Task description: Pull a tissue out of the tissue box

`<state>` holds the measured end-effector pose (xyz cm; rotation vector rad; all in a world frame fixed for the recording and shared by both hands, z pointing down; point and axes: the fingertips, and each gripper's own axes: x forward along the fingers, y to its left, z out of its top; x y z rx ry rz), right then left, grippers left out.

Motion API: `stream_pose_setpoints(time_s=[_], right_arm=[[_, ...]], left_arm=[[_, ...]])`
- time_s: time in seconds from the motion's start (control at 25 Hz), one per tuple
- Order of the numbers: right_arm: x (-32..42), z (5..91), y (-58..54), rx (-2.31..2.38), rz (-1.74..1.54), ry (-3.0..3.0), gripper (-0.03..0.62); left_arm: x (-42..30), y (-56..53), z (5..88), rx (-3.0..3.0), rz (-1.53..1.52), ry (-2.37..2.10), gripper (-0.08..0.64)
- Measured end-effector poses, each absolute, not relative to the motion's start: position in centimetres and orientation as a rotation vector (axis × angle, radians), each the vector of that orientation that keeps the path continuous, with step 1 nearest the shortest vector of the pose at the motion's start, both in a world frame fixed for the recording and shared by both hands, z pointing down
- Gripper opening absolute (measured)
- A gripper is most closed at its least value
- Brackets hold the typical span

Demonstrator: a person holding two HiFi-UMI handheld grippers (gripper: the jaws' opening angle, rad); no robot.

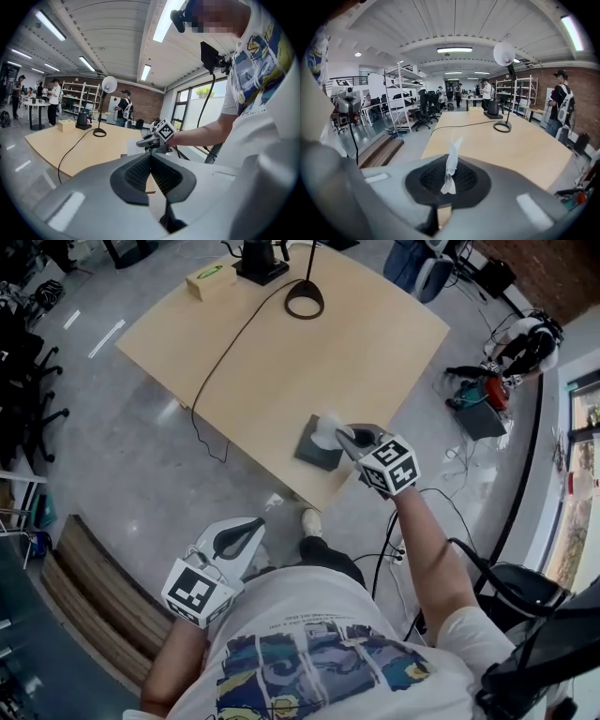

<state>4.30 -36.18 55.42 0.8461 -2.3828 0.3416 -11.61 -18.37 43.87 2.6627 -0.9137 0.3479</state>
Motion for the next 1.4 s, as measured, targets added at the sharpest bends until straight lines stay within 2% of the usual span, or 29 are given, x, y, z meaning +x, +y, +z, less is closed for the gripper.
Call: stream_pose_setpoints(time_s=[0.56, 1.4], right_arm=[[3.0, 48.9, -33.9, 0.952, 0.204, -2.391, 0.003], [-0.3, 42.3, -24.0, 1.083, 0.109, -2.448, 0.003]], left_arm=[[-13.0, -17.1, 43.0, 2.717, 0.322, -0.830, 0.006], [-13.6, -14.4, 42.2, 2.801, 0.320, -0.727, 0.006]])
